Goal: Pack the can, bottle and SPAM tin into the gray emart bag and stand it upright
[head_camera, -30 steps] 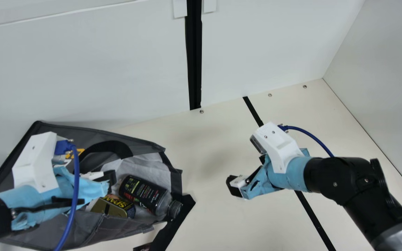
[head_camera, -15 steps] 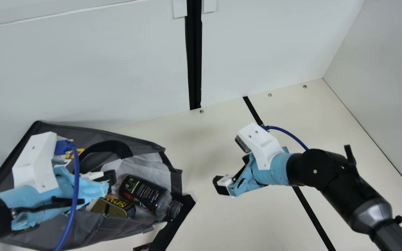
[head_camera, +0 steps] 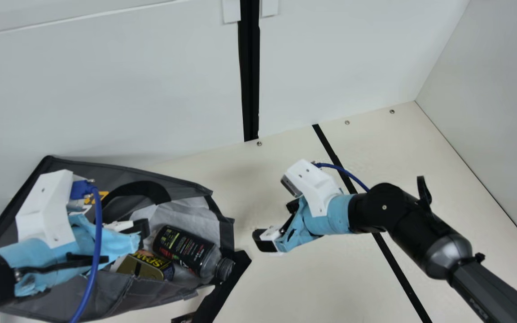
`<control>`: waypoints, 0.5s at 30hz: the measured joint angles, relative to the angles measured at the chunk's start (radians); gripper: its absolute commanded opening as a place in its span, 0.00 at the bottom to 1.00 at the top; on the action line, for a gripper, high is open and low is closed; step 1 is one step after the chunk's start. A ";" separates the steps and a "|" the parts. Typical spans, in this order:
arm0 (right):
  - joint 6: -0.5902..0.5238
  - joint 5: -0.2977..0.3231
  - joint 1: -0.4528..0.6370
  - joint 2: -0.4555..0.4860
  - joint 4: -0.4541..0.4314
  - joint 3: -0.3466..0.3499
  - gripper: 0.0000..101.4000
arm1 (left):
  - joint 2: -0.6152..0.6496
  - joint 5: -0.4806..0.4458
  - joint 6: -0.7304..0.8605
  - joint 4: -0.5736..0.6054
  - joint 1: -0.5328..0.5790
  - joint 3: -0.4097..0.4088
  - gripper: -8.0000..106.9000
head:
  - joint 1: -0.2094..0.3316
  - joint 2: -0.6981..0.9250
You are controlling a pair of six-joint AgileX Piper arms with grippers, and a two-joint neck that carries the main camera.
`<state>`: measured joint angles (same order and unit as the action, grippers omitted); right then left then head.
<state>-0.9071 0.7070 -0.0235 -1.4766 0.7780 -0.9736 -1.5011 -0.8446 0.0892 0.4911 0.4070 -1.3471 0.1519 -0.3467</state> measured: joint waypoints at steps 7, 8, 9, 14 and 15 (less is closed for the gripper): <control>-0.097 0.012 -0.032 -0.063 0.092 -0.029 0.94 | 0.000 0.000 0.000 0.000 0.000 0.000 0.00 | 0.000 0.000; -0.106 0.014 -0.037 -0.073 0.102 -0.034 0.94 | 0.000 0.000 0.000 0.000 0.000 0.000 0.00 | 0.000 0.000; -0.117 0.015 -0.043 -0.084 0.111 -0.039 0.94 | 0.000 0.000 0.000 0.000 0.000 0.000 0.00 | 0.000 -0.002; -0.154 0.017 -0.069 -0.138 0.152 -0.071 0.94 | 0.000 0.000 0.000 0.000 0.000 0.000 0.00 | 0.000 -0.002; -0.159 0.017 -0.076 -0.149 0.156 -0.078 0.94 | 0.000 0.000 0.000 0.000 0.000 0.000 0.00 | 0.000 0.000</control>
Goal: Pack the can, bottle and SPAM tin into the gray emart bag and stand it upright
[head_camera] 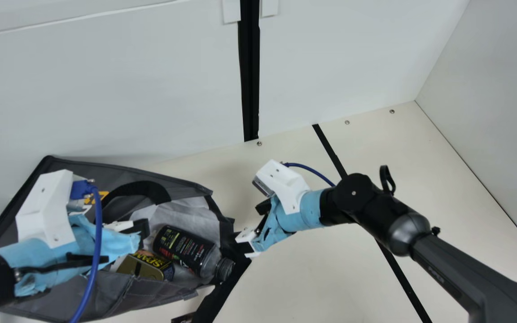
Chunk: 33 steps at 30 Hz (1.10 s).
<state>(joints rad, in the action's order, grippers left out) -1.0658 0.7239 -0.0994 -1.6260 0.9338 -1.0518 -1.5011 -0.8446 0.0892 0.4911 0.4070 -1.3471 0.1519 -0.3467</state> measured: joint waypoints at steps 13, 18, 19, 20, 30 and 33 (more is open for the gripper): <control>-0.027 -0.003 -0.069 -0.136 0.045 -0.093 0.94 | 0.000 0.000 0.000 0.000 0.000 0.000 0.00 | 0.000 0.000; -0.027 -0.009 -0.092 -0.183 0.054 -0.128 0.94 | 0.000 0.000 0.000 0.000 0.000 0.000 0.00 | 0.000 -0.002; -0.027 -0.012 -0.096 -0.192 0.057 -0.134 0.94 | 0.000 0.000 0.000 0.000 0.000 0.000 0.00 | 0.000 0.000; -0.027 -0.013 -0.101 -0.199 0.058 -0.139 0.94 | 0.000 0.000 0.000 0.000 0.000 0.000 0.00 | 0.000 0.000; -0.016 -0.021 -0.137 -0.268 0.077 -0.189 0.87 | 0.000 0.000 0.000 0.000 0.000 0.000 0.00 | 0.000 -0.002; -0.012 -0.020 -0.141 -0.280 0.087 -0.195 0.67 | 0.000 0.000 0.000 0.000 0.000 0.000 0.00 | 0.000 -0.002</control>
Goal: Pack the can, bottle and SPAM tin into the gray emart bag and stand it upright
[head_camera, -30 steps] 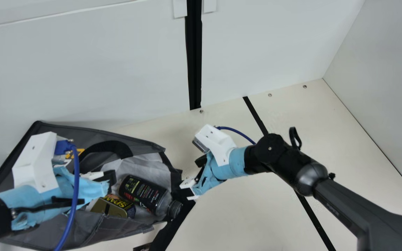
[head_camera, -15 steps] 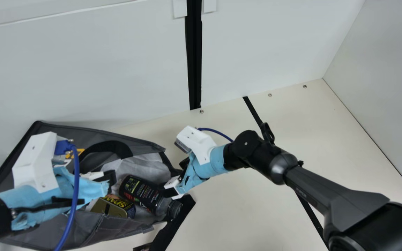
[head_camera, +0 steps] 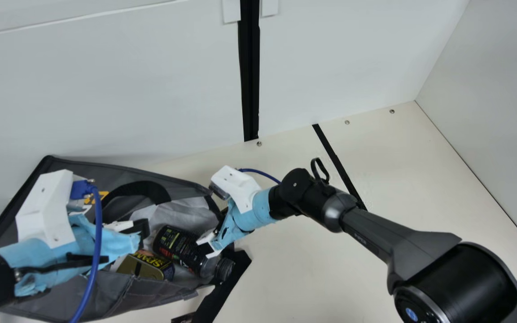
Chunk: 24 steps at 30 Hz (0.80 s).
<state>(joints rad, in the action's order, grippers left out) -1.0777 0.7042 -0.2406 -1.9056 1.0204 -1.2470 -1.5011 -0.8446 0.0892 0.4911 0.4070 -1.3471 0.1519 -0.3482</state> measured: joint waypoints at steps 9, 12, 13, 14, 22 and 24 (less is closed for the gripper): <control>0.000 0.011 0.013 -0.004 0.033 0.003 0.08 | 0.000 0.000 0.000 0.000 0.000 0.000 0.00 | 0.000 0.000; -0.005 0.002 0.024 0.003 0.027 0.011 0.00 | 0.000 0.000 0.000 0.000 0.000 0.000 0.00 | 0.000 0.000; -0.008 0.001 0.027 0.005 0.013 0.017 0.00 | 0.000 0.000 0.000 0.000 0.000 0.000 0.00 | 0.000 0.000; -0.011 0.008 0.032 0.008 0.009 0.022 0.00 | 0.000 0.000 0.000 0.000 0.000 0.000 0.00 | 0.000 0.002; -0.015 0.042 0.067 0.045 0.018 0.056 0.00 | 0.000 0.000 0.000 0.000 0.000 0.000 0.00 | 0.000 0.002; -0.017 0.045 0.078 0.056 0.022 0.063 0.00 | 0.000 0.000 0.000 0.000 0.000 0.000 0.00 | 0.000 0.000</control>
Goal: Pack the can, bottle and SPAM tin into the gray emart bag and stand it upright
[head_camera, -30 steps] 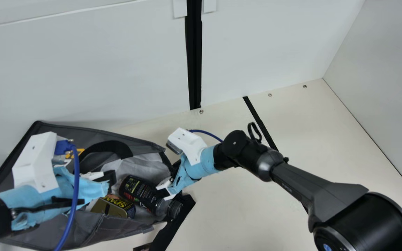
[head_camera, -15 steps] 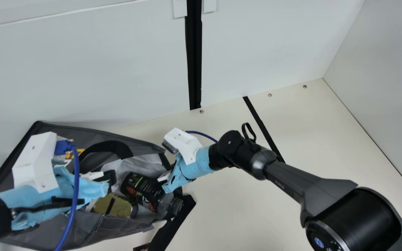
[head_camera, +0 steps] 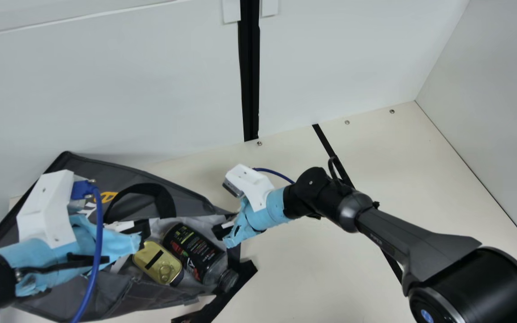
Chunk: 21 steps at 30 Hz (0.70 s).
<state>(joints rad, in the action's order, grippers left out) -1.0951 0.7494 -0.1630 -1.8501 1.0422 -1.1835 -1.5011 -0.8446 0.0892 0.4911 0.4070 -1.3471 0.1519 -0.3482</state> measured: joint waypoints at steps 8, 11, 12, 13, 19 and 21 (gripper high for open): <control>-0.002 0.033 0.033 0.049 0.019 0.027 0.00 | 0.000 0.000 0.000 0.000 0.000 0.000 0.00 | 0.000 0.000; 0.003 0.054 0.046 0.072 0.035 0.035 0.00 | 0.006 0.000 -0.003 -0.002 0.000 0.004 0.00 | 0.000 0.000; 0.004 0.061 0.051 0.081 0.039 0.038 0.00 | 0.017 0.000 -0.003 -0.002 0.002 0.016 0.00 | 0.000 0.000; 0.006 0.067 0.055 0.087 0.046 0.040 0.00 | 0.023 0.000 -0.001 0.003 0.002 0.022 0.00 | 0.000 0.000; 0.021 0.127 0.085 0.143 0.073 0.052 0.00 | 0.027 0.031 0.016 0.043 0.004 0.024 0.00 | 0.000 0.000; 0.031 0.156 0.096 0.165 0.088 0.053 0.00 | 0.029 0.043 0.021 0.059 0.006 0.022 0.00 | 0.000 0.002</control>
<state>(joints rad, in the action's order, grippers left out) -1.0643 0.9054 -0.0667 -1.6850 1.1299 -1.1304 -1.4719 -0.8016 0.1102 0.5498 0.4126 -1.3255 0.1519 -0.3467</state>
